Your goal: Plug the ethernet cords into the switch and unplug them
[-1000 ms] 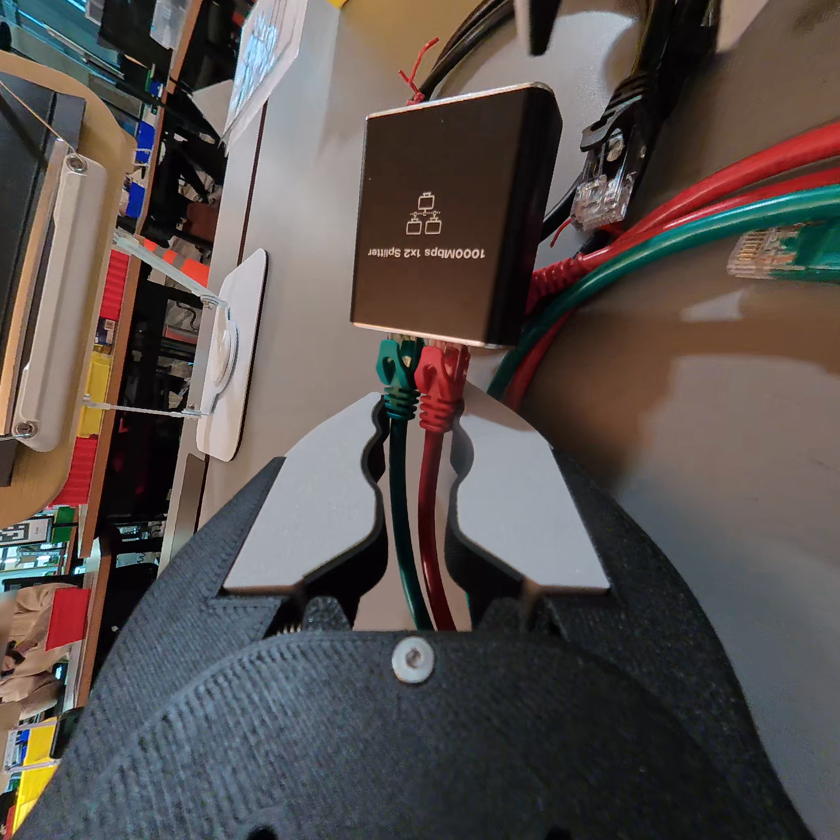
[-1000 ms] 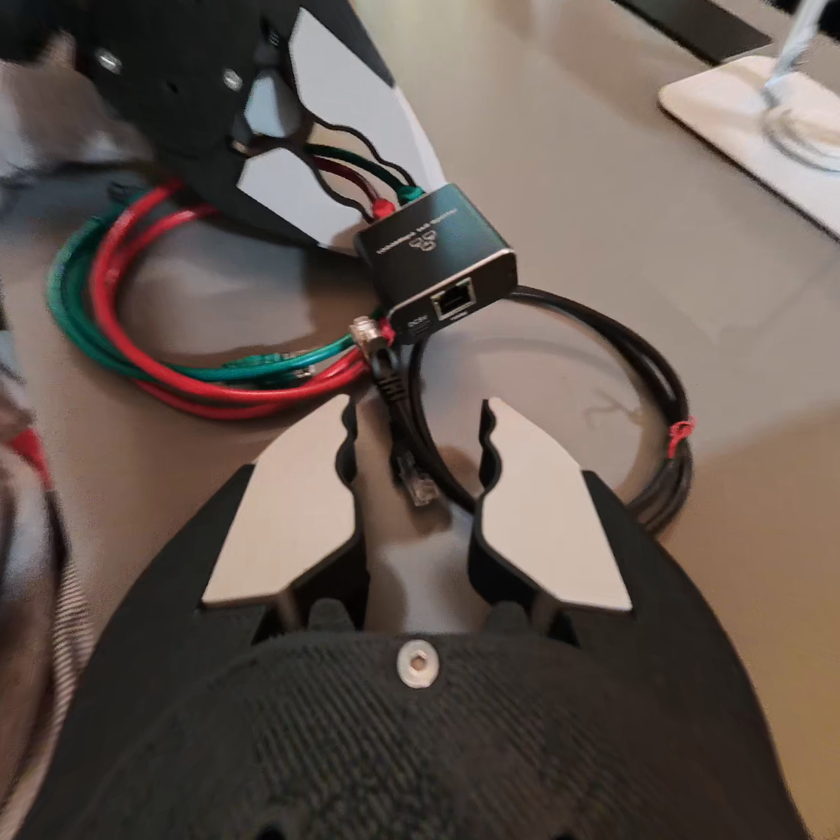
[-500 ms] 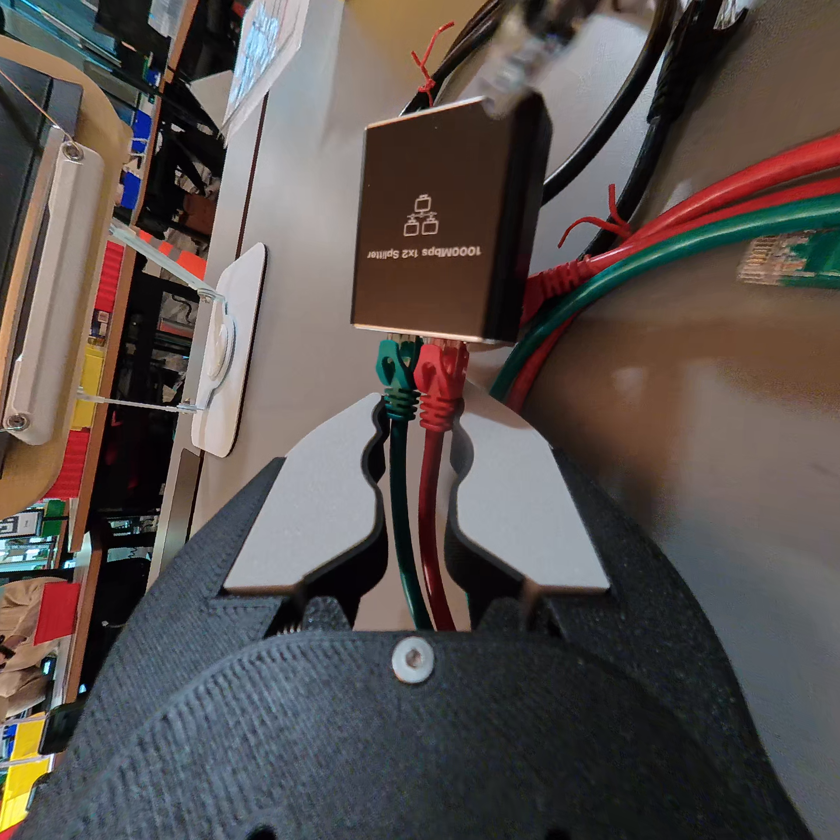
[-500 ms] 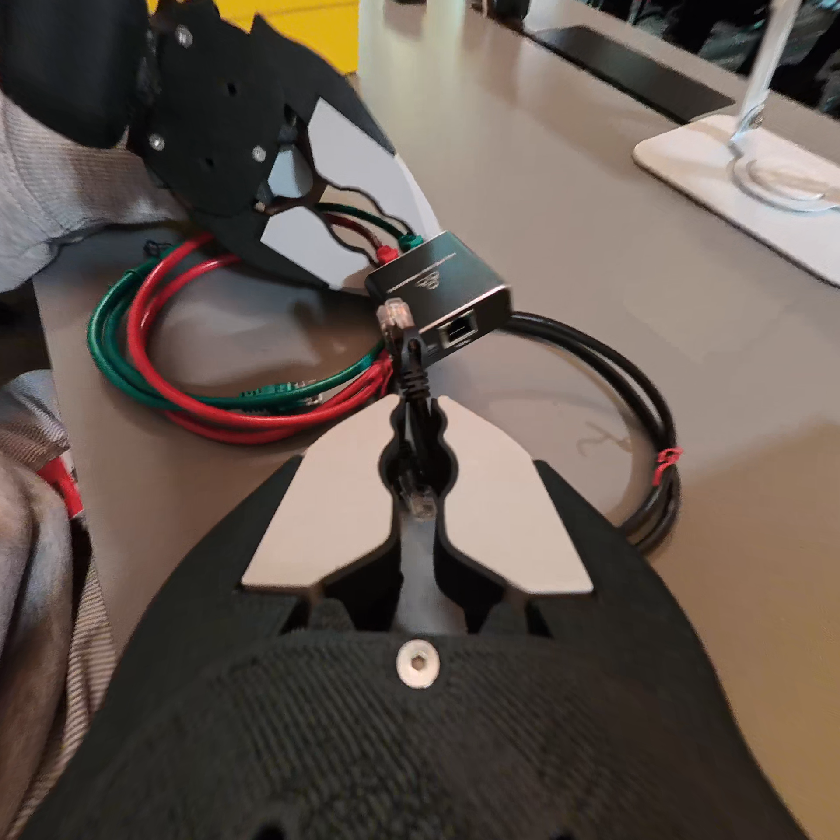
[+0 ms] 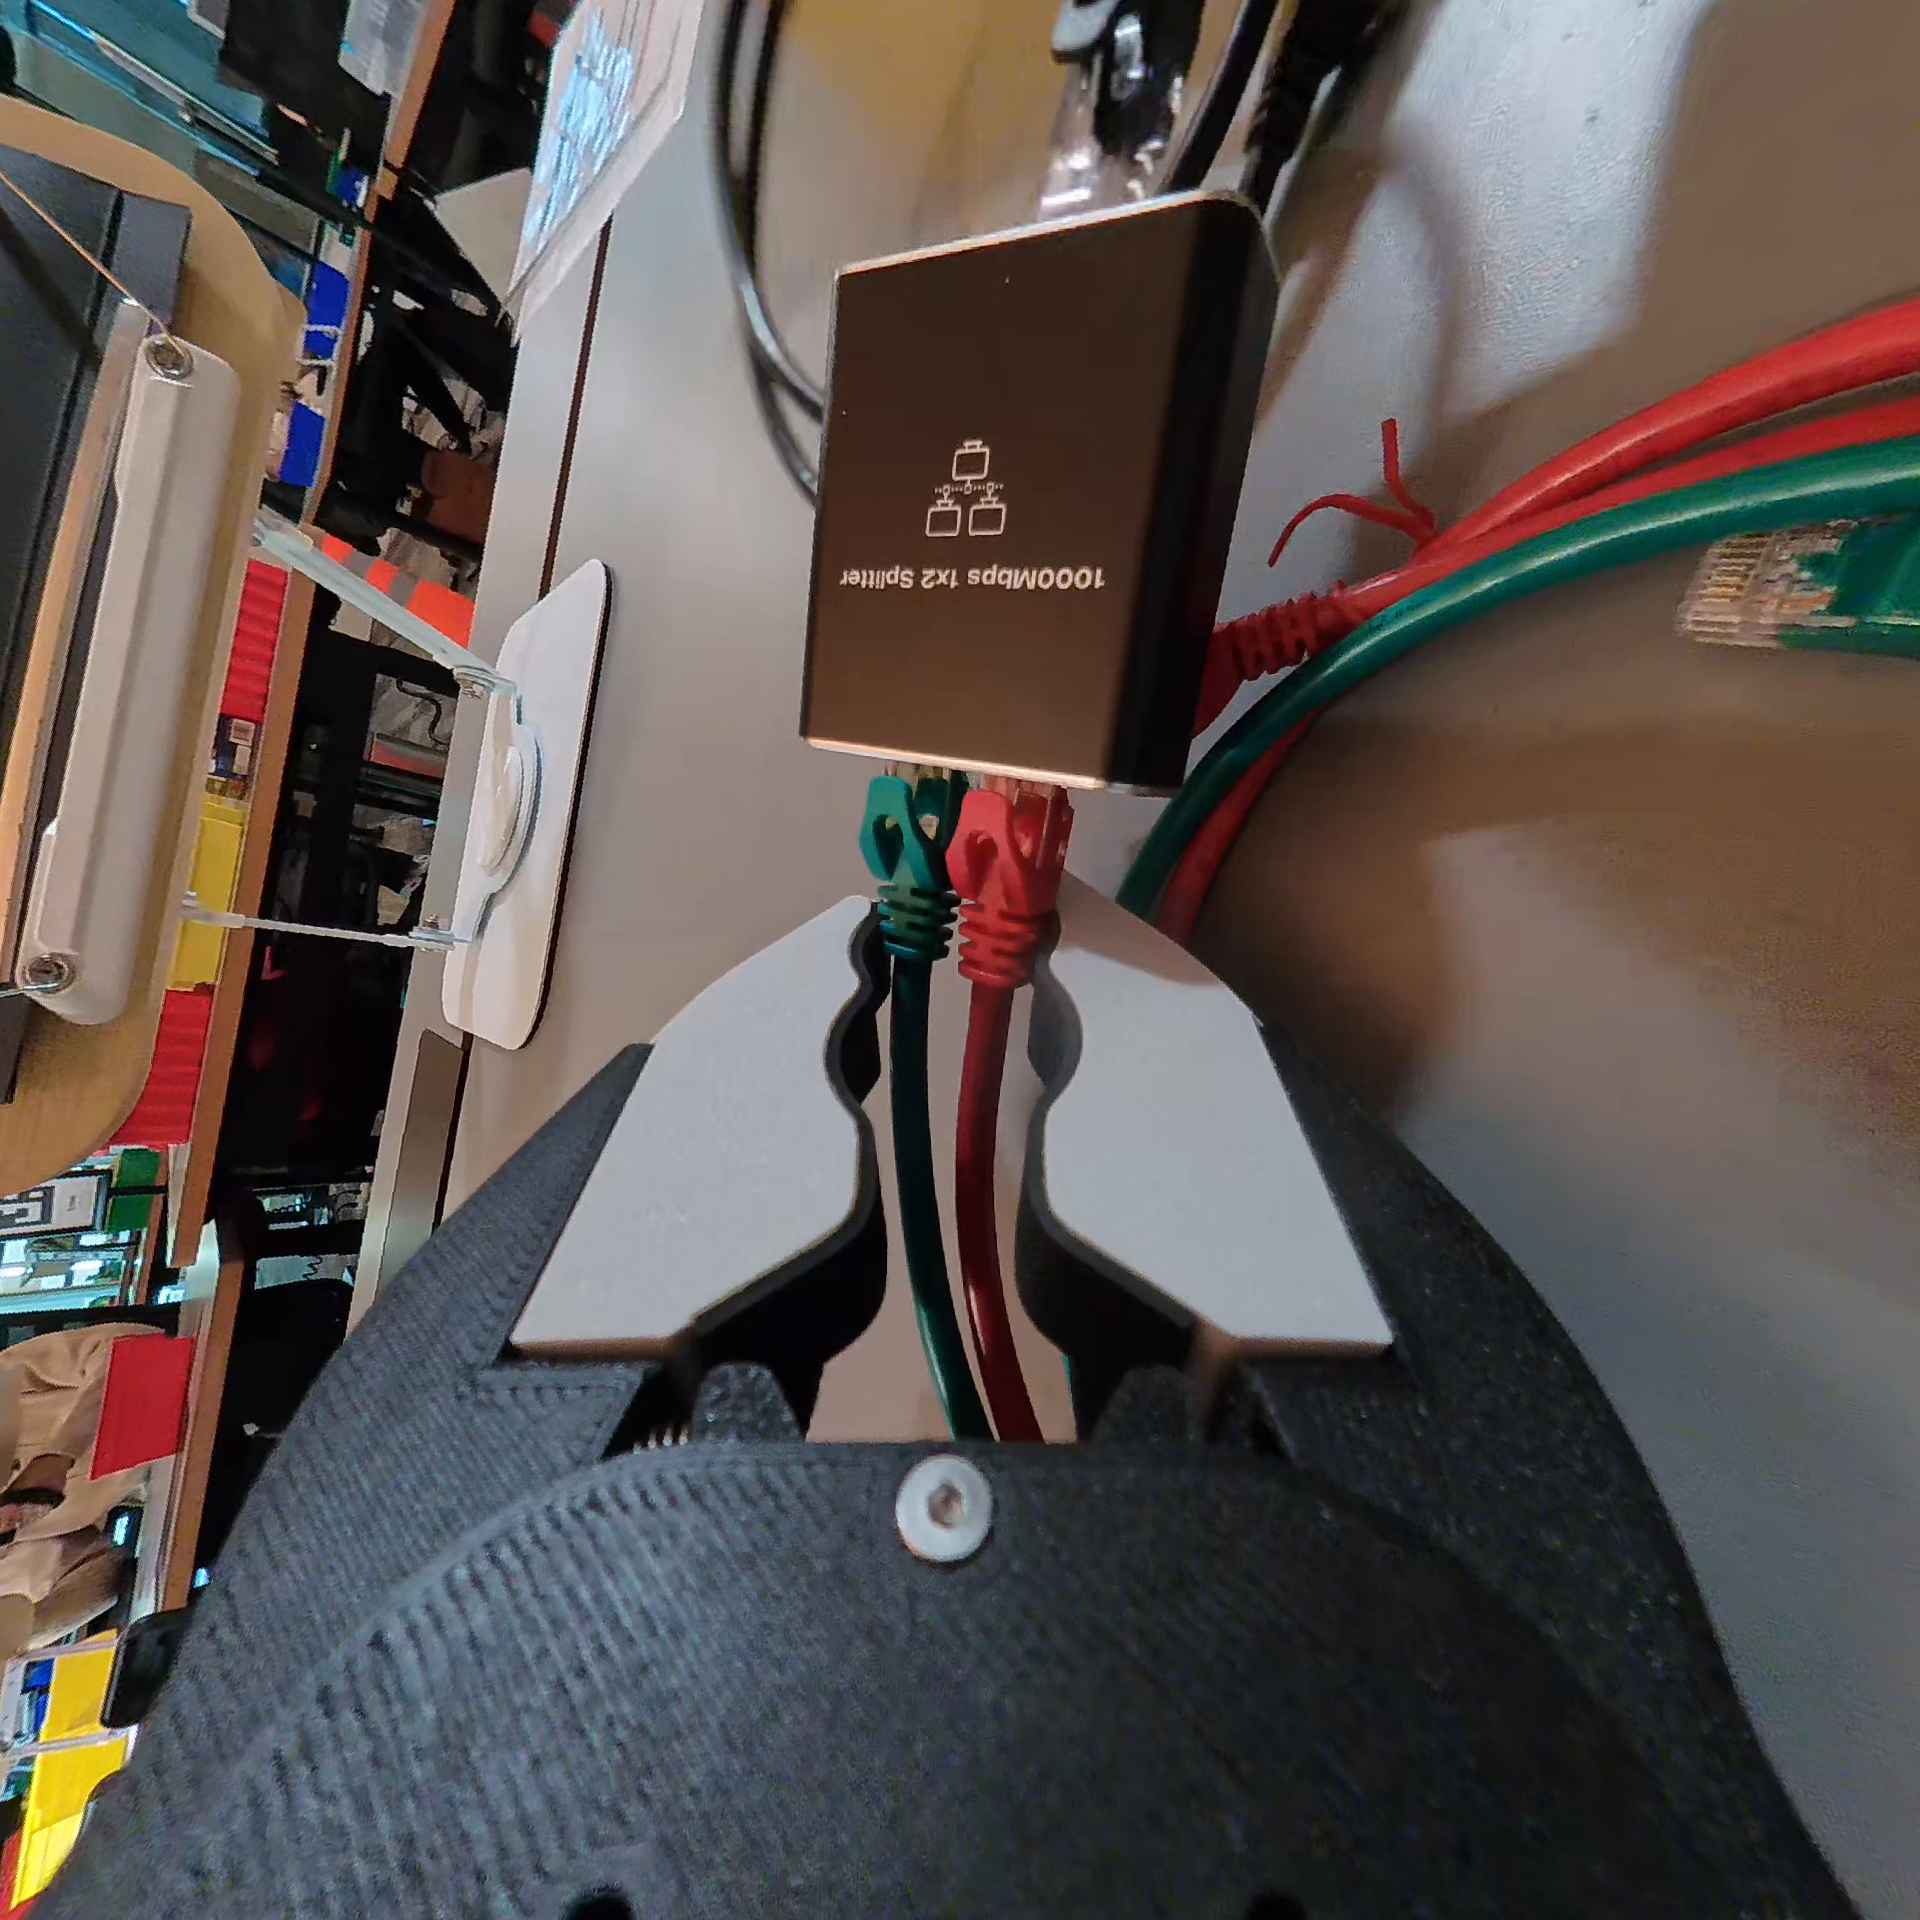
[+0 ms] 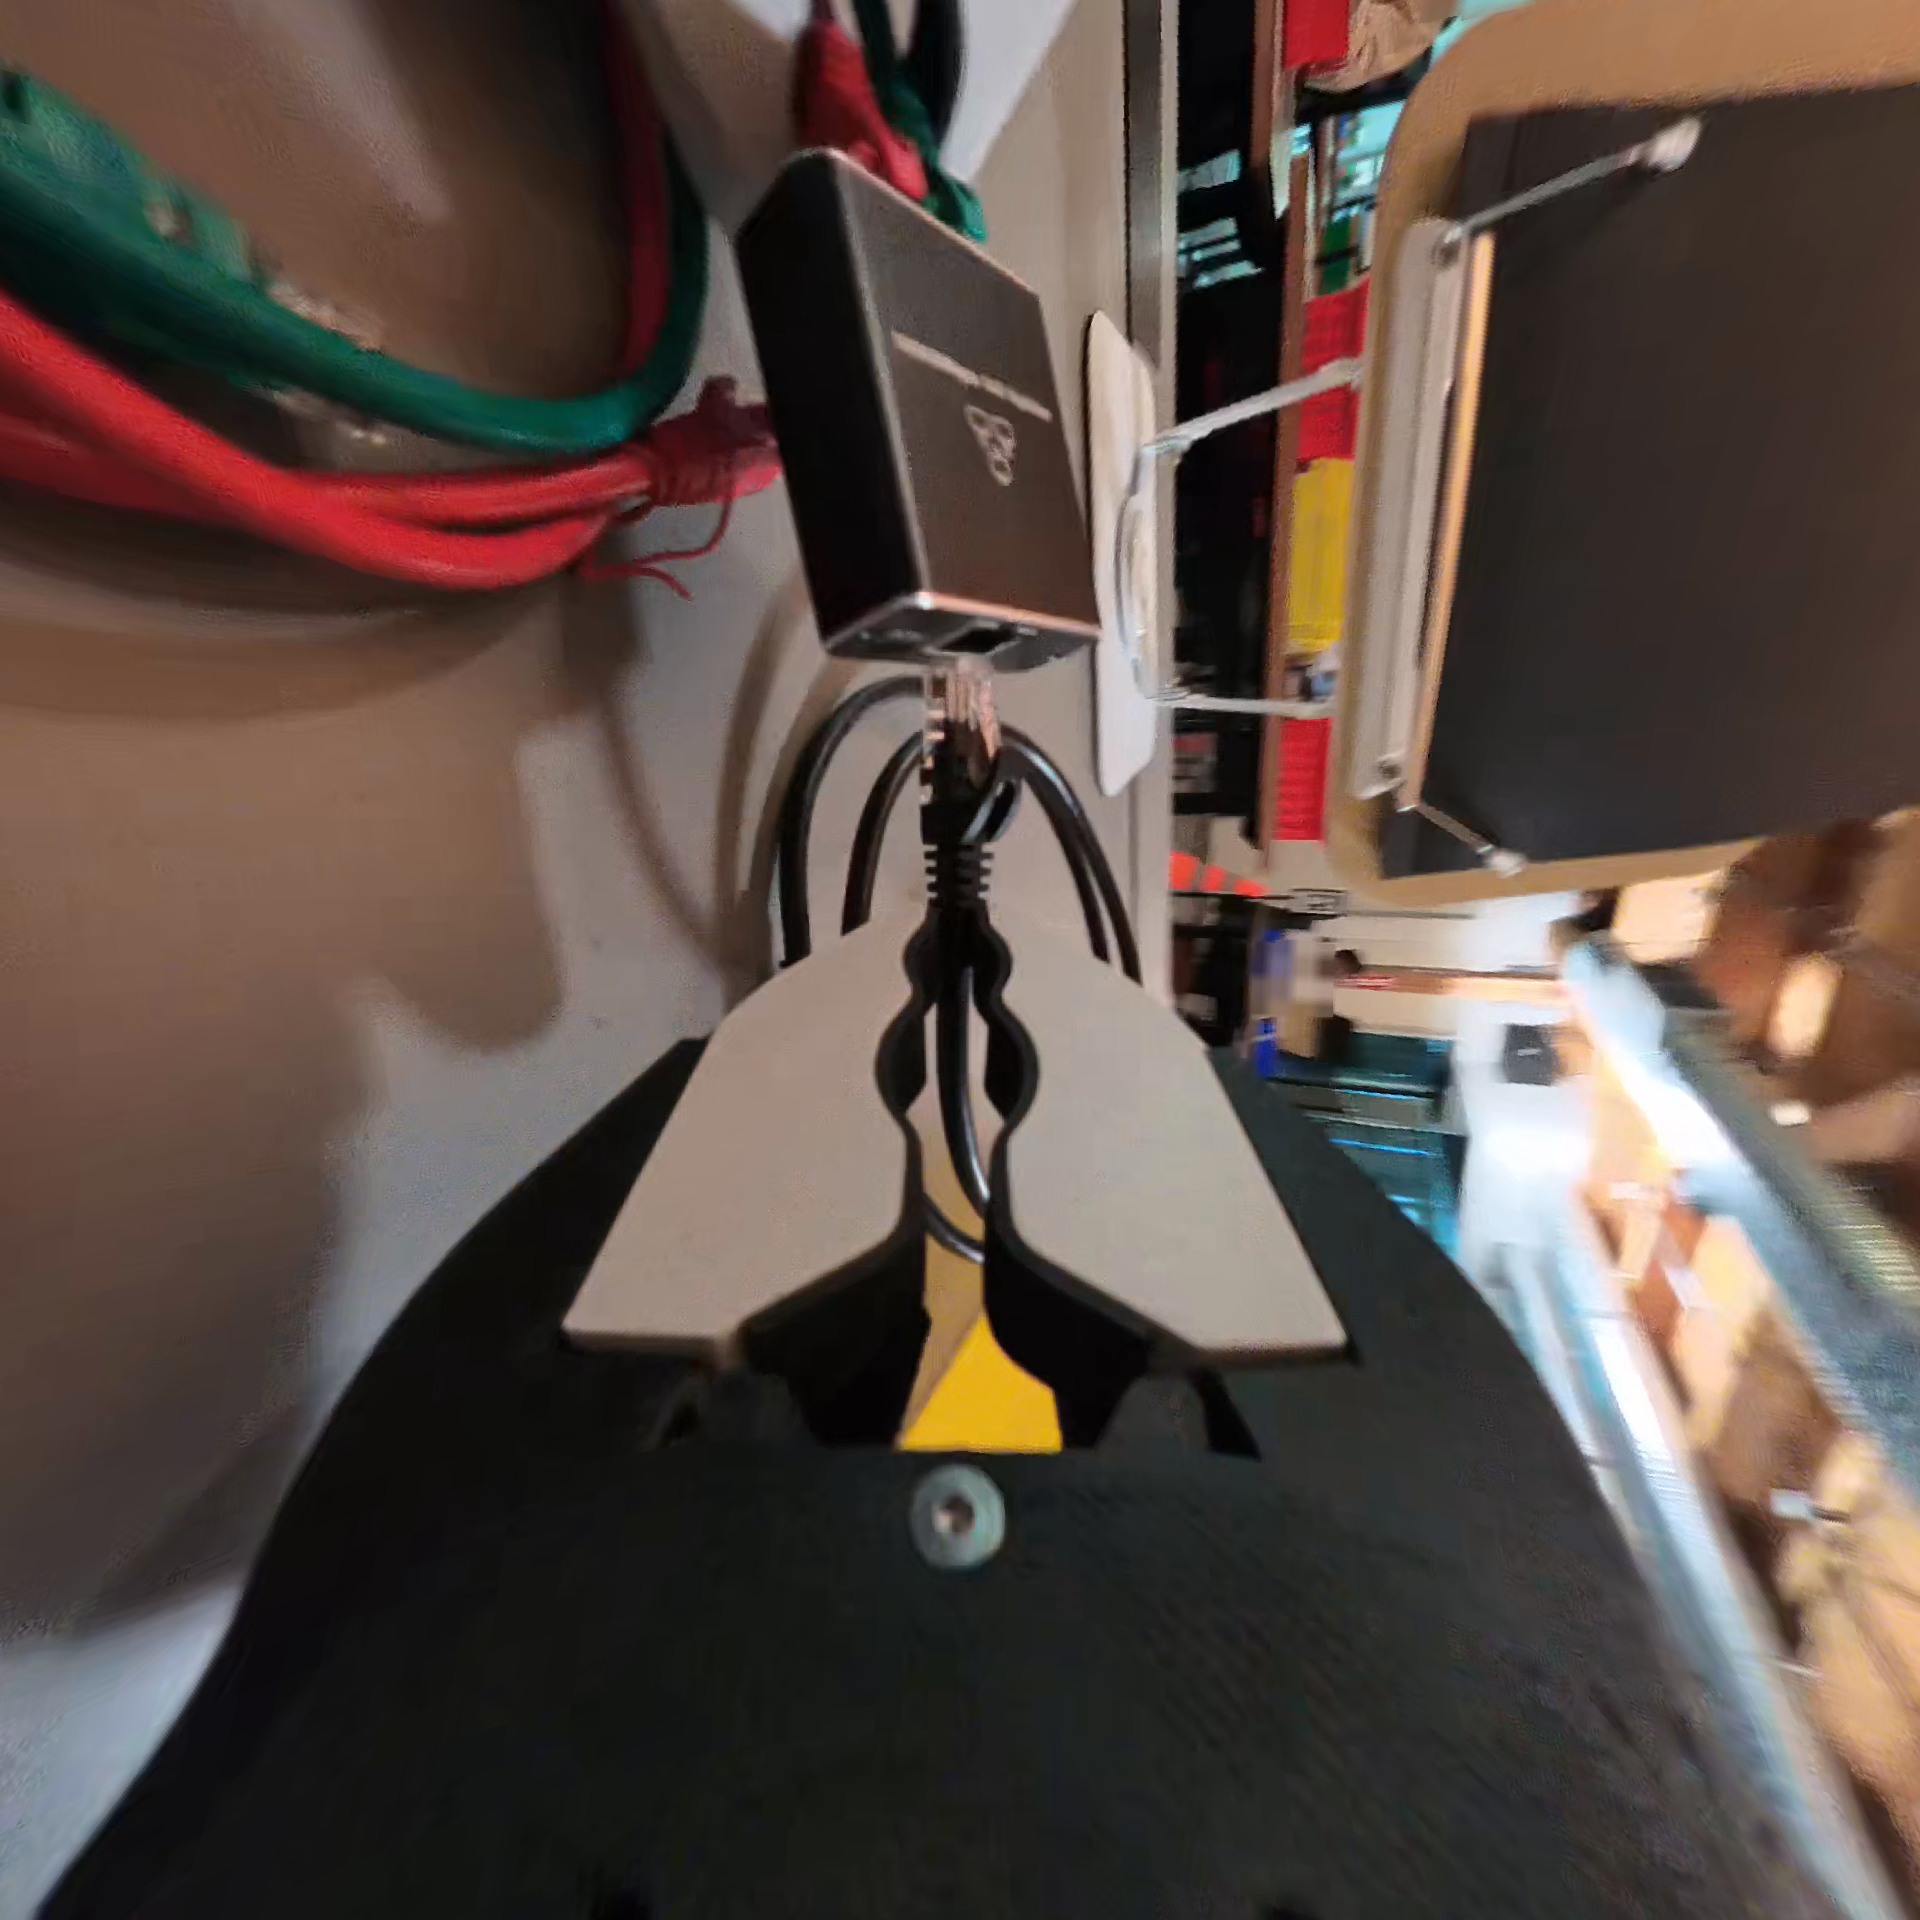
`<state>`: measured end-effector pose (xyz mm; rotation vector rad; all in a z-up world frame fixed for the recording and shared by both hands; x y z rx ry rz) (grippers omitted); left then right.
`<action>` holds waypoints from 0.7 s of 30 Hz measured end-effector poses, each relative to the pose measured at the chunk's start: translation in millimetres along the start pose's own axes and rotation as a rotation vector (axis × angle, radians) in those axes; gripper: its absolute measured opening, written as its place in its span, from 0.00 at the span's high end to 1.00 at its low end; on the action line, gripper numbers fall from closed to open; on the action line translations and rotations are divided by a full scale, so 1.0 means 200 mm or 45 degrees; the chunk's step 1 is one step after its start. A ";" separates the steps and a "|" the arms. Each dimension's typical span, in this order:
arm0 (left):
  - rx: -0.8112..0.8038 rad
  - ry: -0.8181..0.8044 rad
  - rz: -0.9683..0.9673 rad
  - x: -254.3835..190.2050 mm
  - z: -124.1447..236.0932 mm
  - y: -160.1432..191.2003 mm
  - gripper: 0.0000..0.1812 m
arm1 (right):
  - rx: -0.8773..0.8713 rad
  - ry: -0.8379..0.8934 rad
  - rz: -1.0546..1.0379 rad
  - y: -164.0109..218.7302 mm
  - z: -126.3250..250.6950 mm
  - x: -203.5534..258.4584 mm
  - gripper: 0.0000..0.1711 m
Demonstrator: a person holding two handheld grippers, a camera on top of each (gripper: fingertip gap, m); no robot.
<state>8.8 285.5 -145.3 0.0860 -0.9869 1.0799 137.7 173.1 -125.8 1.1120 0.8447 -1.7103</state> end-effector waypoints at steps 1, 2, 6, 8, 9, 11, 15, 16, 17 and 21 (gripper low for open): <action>0.003 -0.001 -0.003 0.00 0.00 0.00 0.86 | 0.011 0.032 0.044 -0.01 0.01 0.00 0.97; 0.005 -0.001 -0.003 0.00 0.00 0.00 0.86 | 0.029 0.056 0.074 -0.02 0.01 0.00 0.97; 0.012 -0.002 -0.008 0.00 0.00 0.00 0.86 | 0.089 0.096 0.140 -0.01 0.00 0.01 0.97; 0.017 -0.003 -0.011 0.00 0.00 0.00 0.86 | 0.115 0.114 0.170 0.00 -0.01 0.01 0.97; 0.022 -0.005 -0.016 0.00 0.00 0.00 0.86 | 0.115 0.118 0.180 0.00 -0.01 0.01 0.97; 0.039 -0.015 -0.037 0.00 0.00 -0.01 0.86 | 0.106 0.136 0.195 -0.01 0.00 0.01 0.97; 0.065 -0.033 -0.064 0.00 0.00 -0.02 0.86 | 0.126 0.174 0.224 -0.03 0.01 0.01 0.97; 0.070 -0.034 -0.061 0.00 0.00 -0.02 0.86 | 0.134 0.181 0.232 -0.03 0.01 0.01 0.97; 0.076 -0.035 -0.059 0.00 0.00 -0.02 0.86 | 0.144 0.186 0.237 -0.03 0.01 0.01 0.97; 0.098 -0.062 -0.088 -0.01 0.00 -0.03 0.86 | 0.190 0.188 0.228 -0.03 0.00 0.01 0.97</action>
Point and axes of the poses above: each gripper's, where its closed fingertips meet, z back along the fingers, y out of its underside, x = y × z across the jaws, the point moved 7 cm from there along z, back along the fingers, and after that the axes turned 11 degrees about x, right-handed, at the moved point
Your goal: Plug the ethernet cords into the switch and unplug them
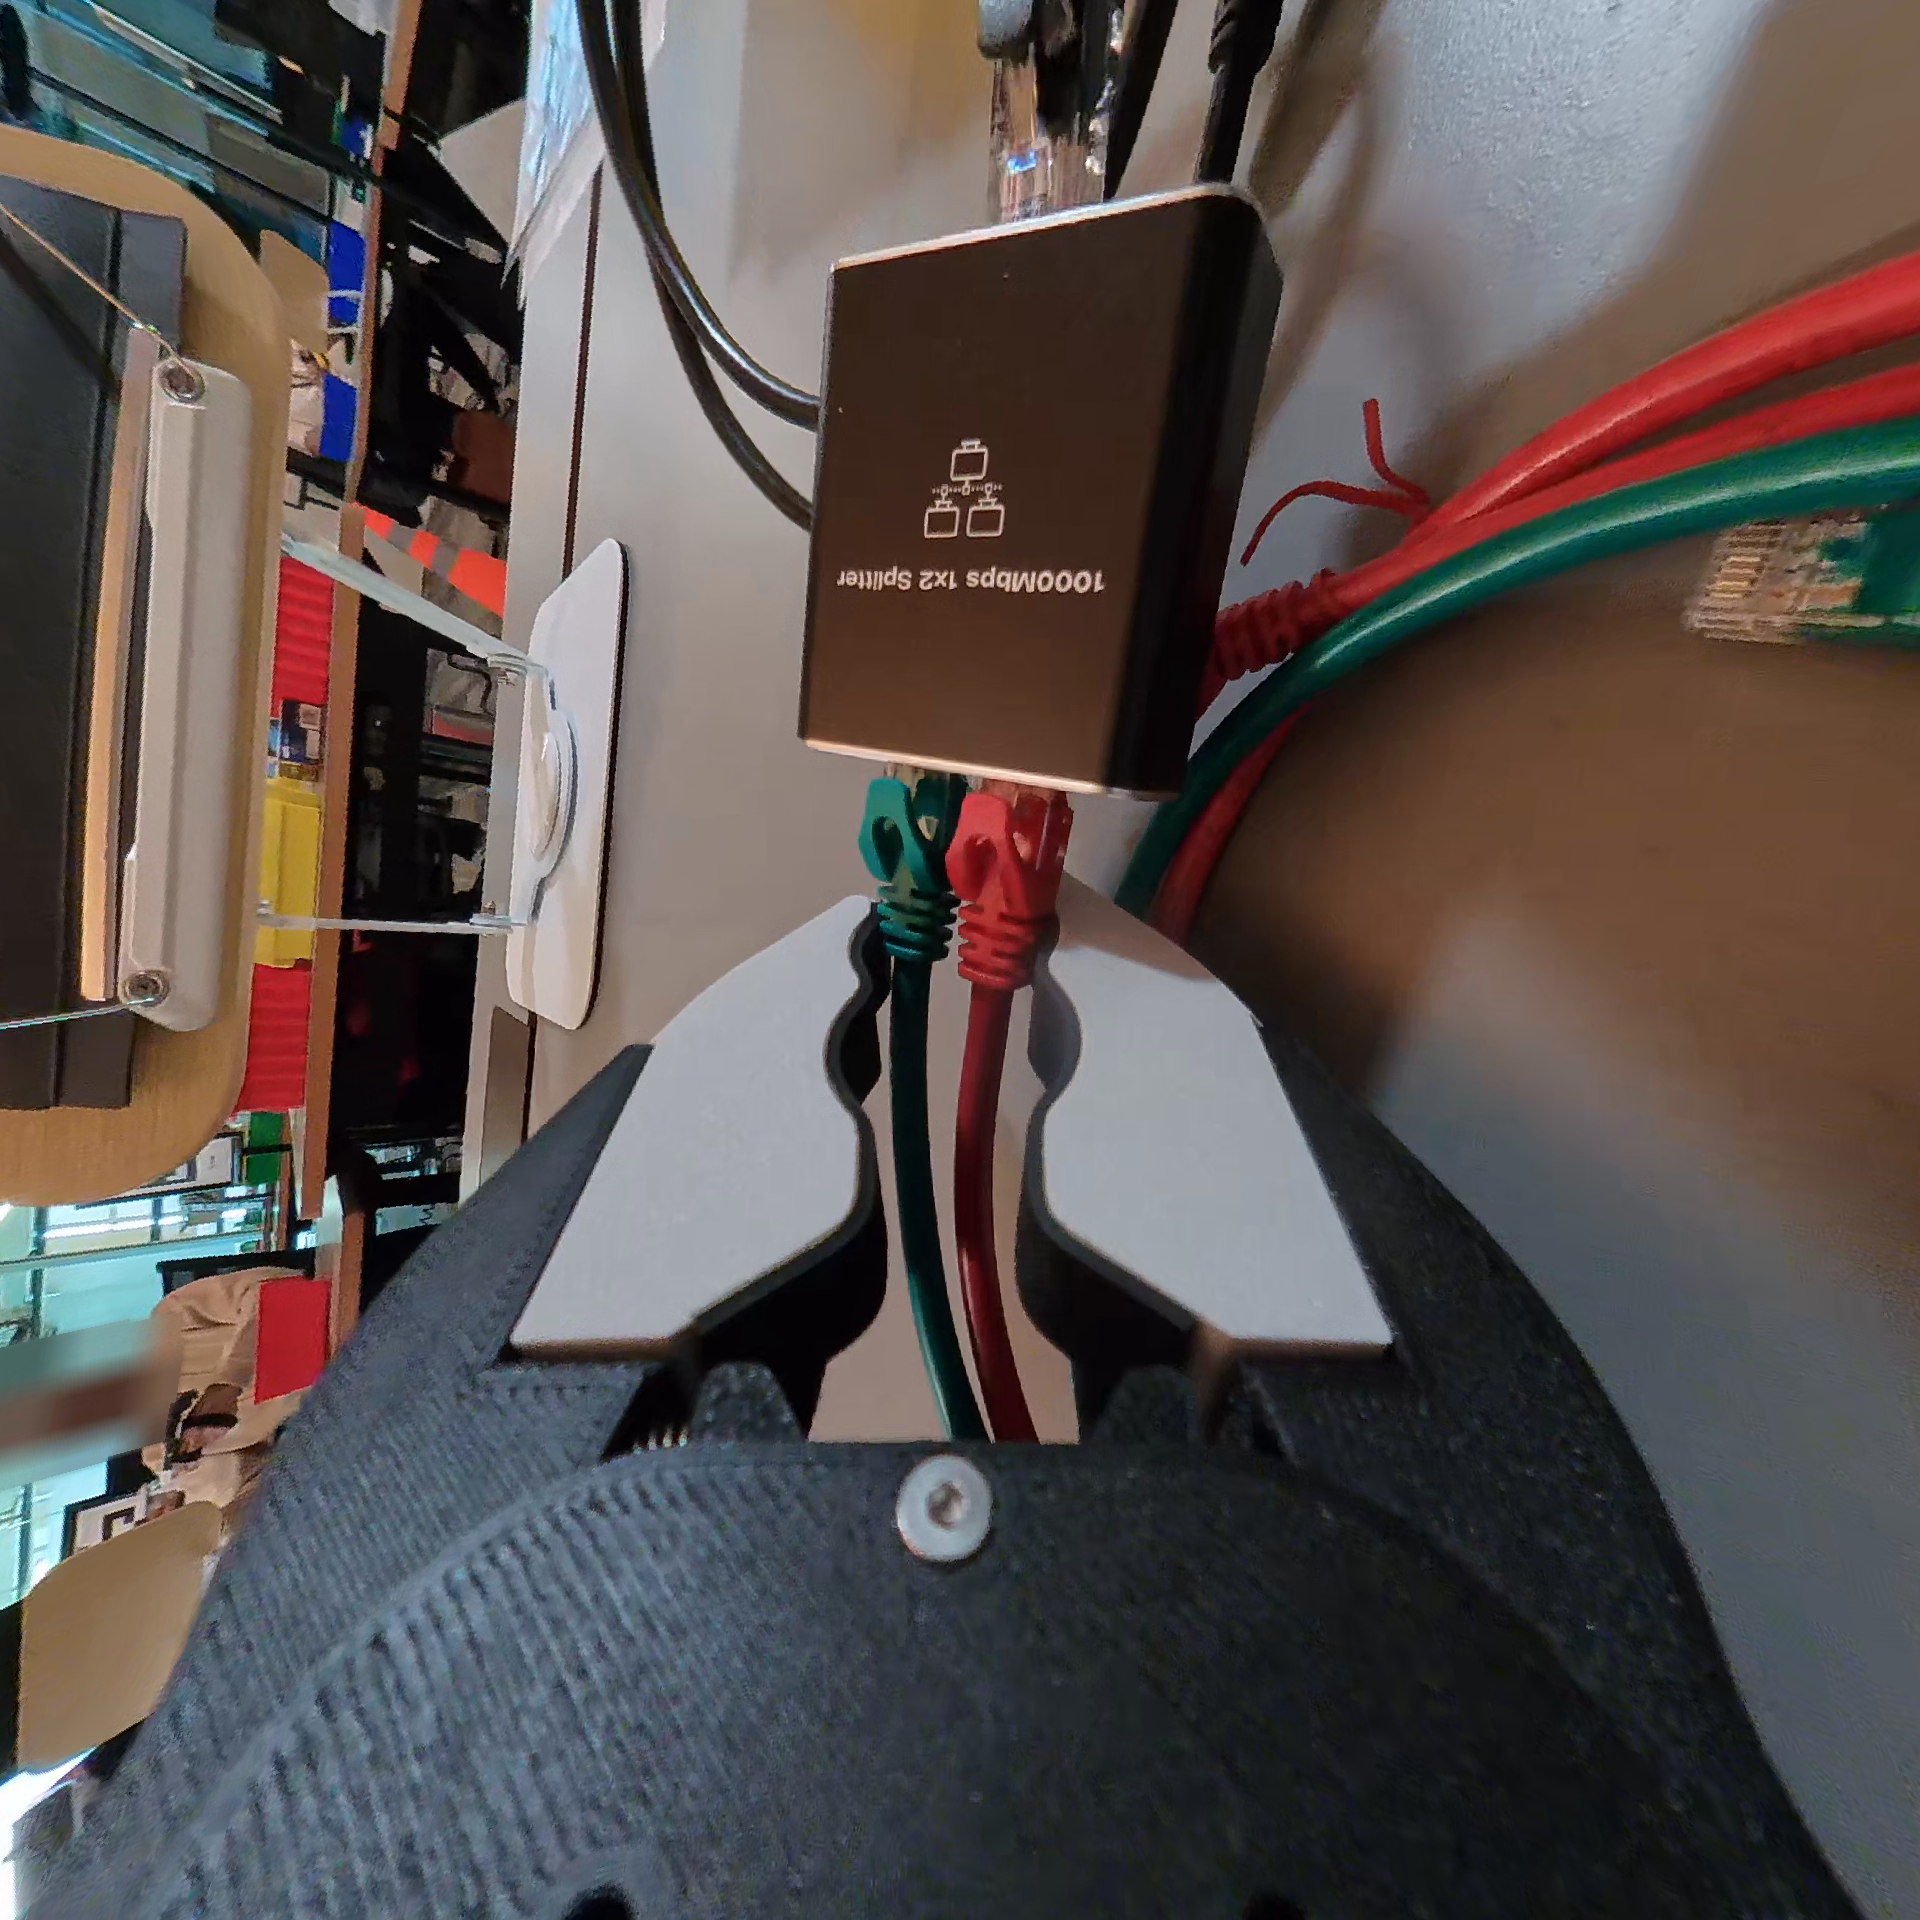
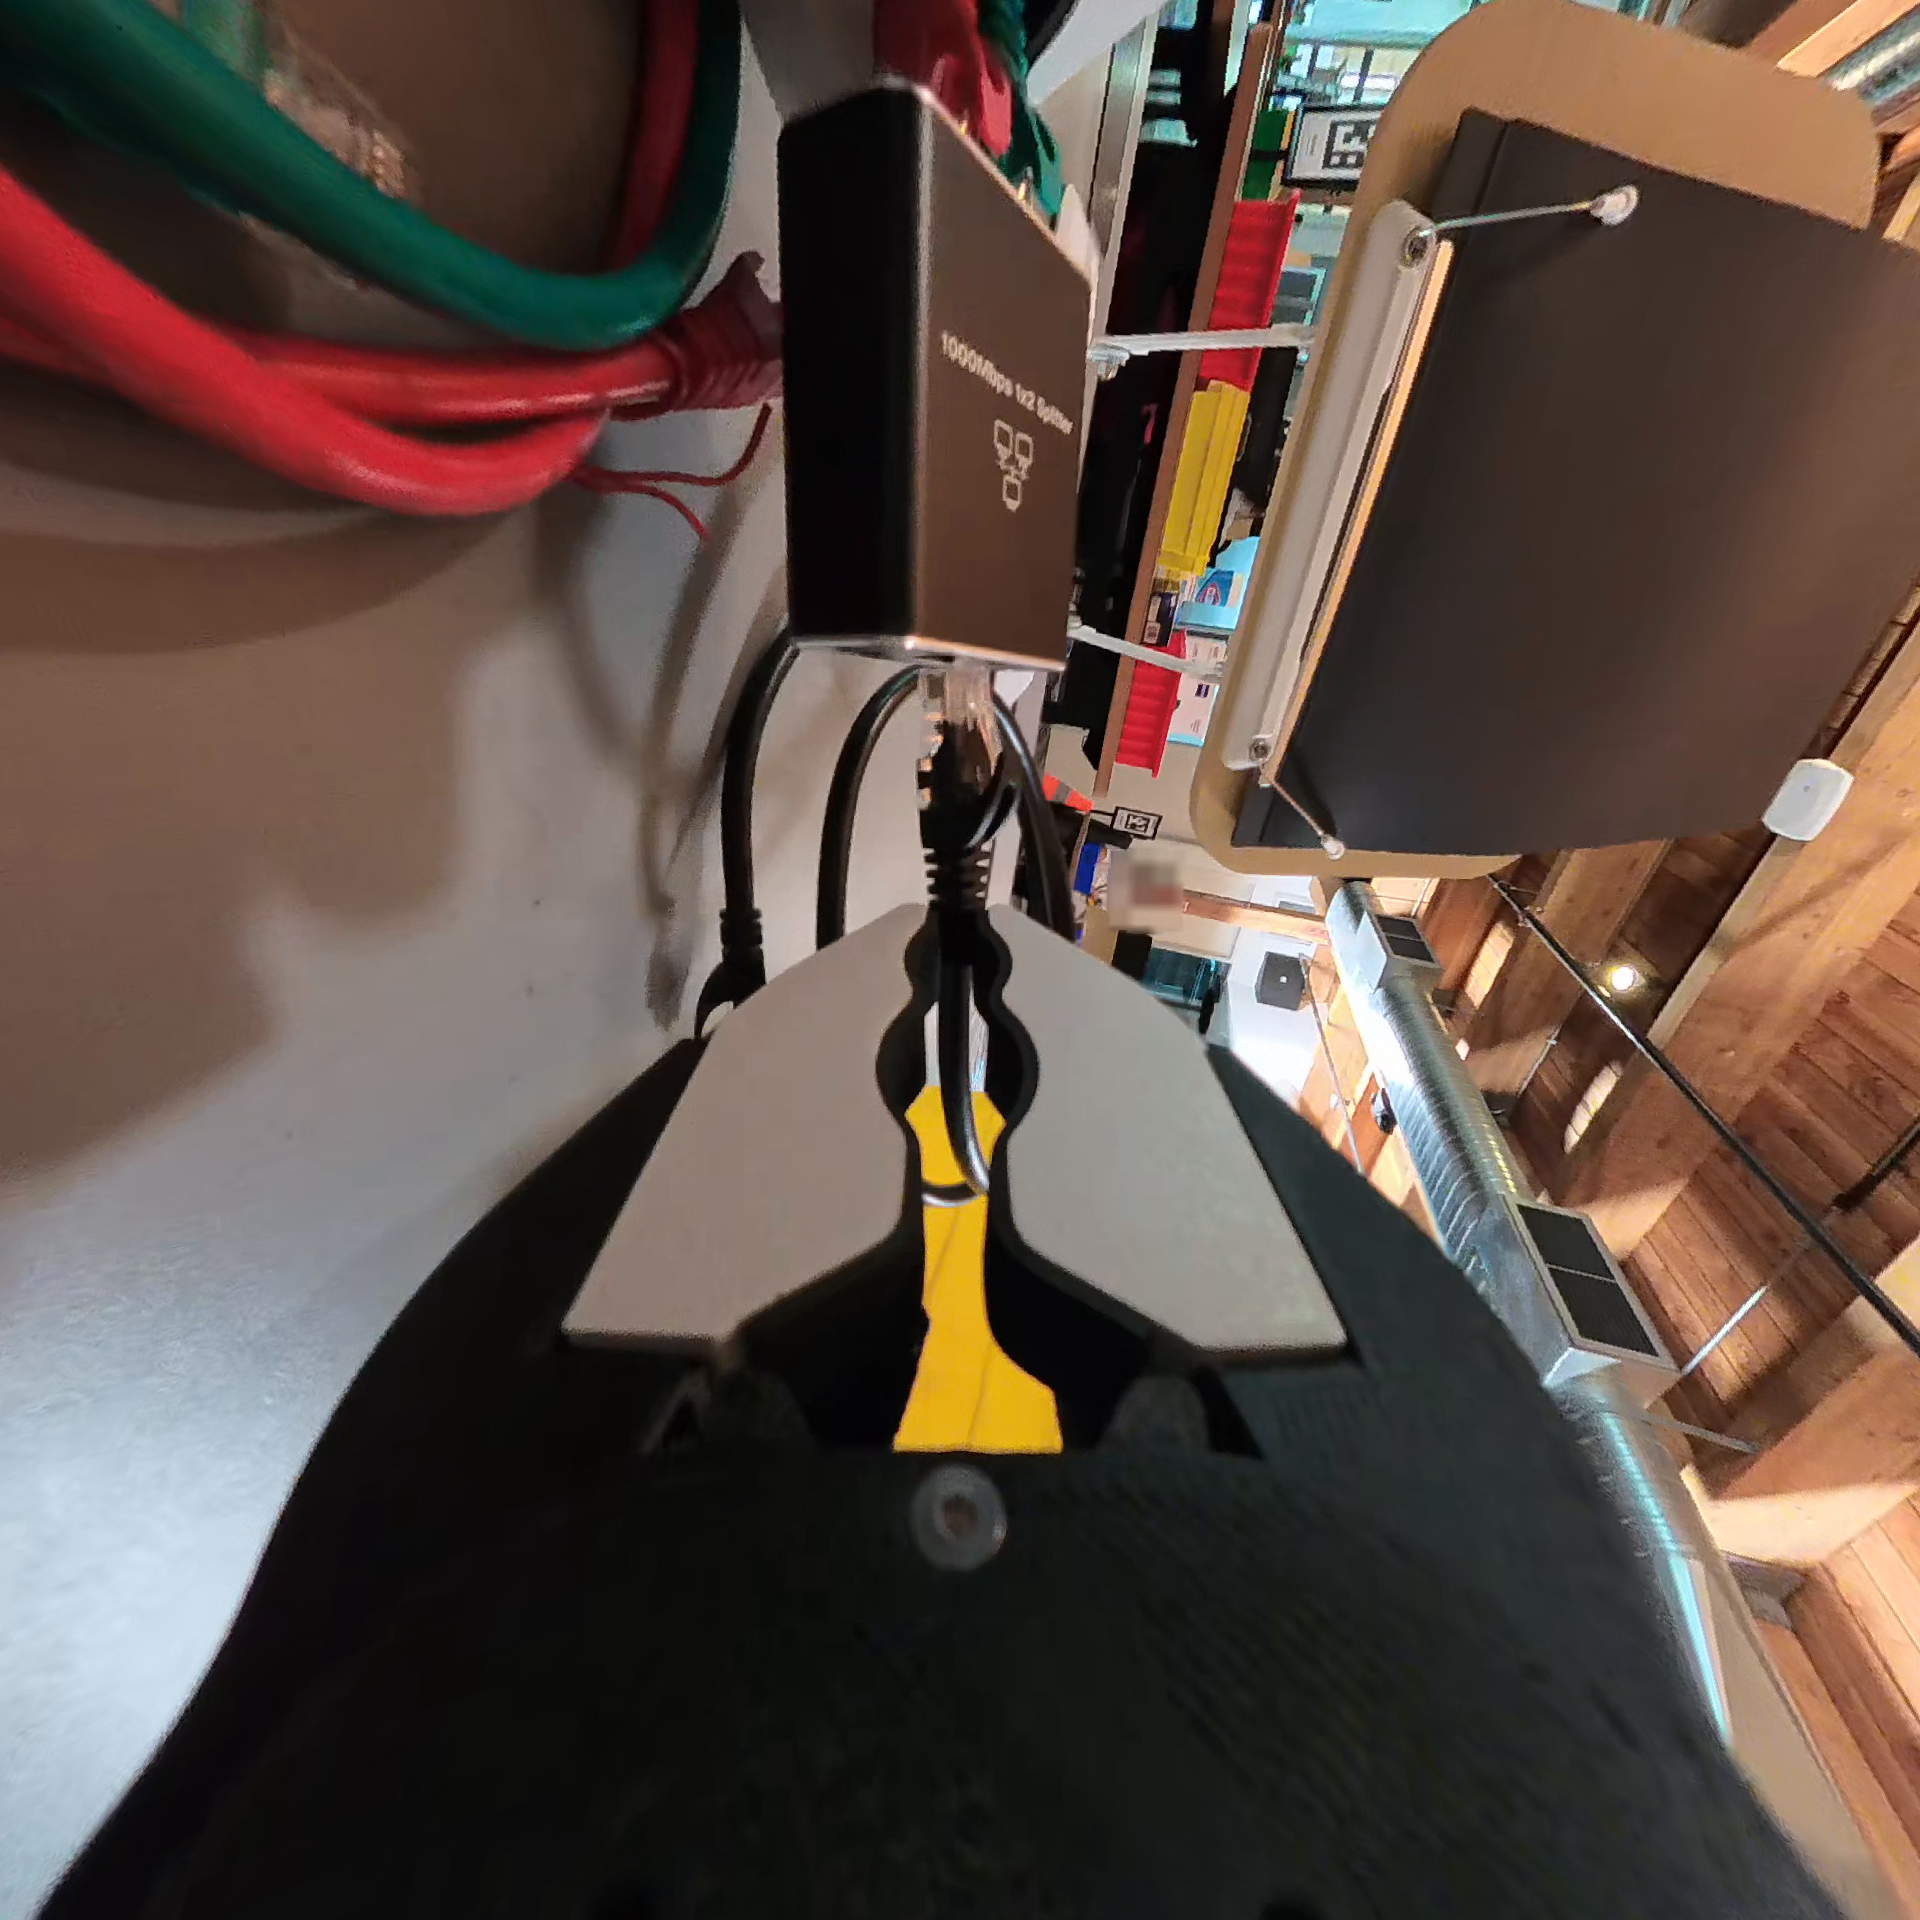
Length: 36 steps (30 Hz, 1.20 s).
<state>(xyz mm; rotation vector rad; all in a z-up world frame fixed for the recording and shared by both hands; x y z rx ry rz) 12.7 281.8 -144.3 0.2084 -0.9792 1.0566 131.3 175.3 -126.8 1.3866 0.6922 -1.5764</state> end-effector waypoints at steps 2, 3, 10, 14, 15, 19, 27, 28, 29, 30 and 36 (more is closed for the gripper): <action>0.005 -0.001 -0.001 0.00 0.00 0.00 0.86 | 0.009 0.005 0.006 0.00 0.00 0.00 0.97; 0.003 -0.002 -0.001 0.00 0.00 0.00 0.86 | 0.014 0.004 0.008 0.00 0.00 0.00 0.97; -0.013 0.008 0.015 0.00 0.00 0.00 0.86 | 0.014 -0.010 -0.012 -0.02 0.00 0.00 0.97; -0.011 0.014 0.023 0.00 0.00 0.00 0.86 | -0.014 -0.034 -0.058 -0.02 0.00 0.00 0.97; -0.011 0.015 0.023 0.00 0.00 -0.01 0.86 | -0.029 -0.034 -0.075 -0.03 0.01 0.00 0.97; -0.007 0.019 0.033 0.00 0.00 -0.01 0.86 | -0.071 -0.064 -0.151 -0.03 0.01 -0.01 0.97; 0.001 0.048 0.056 0.00 0.00 -0.01 0.87 | -0.178 -0.138 -0.277 -0.01 0.01 -0.03 0.97; 0.000 0.055 0.066 0.00 -0.01 -0.01 0.87 | -0.188 -0.138 -0.288 -0.01 0.01 -0.04 0.97; 0.001 0.055 0.069 0.00 -0.01 -0.01 0.88 | -0.193 -0.143 -0.288 -0.01 0.01 -0.04 0.97; 0.004 0.054 0.066 0.00 -0.01 -0.01 0.88 | -0.192 -0.150 -0.284 0.00 0.01 -0.04 0.97; -0.005 0.089 0.100 0.01 -0.02 -0.02 0.89 | -0.203 -0.167 -0.284 0.00 0.00 -0.03 0.97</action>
Point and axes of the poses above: each gripper's, where its closed fingertips meet, z back along the fingers, y out of its underside, x = y × z across the jaws, the point moved 7 cm from there along z, back along the fingers, and after that the axes turned 11 degrees about x, right-handed, at the moved point
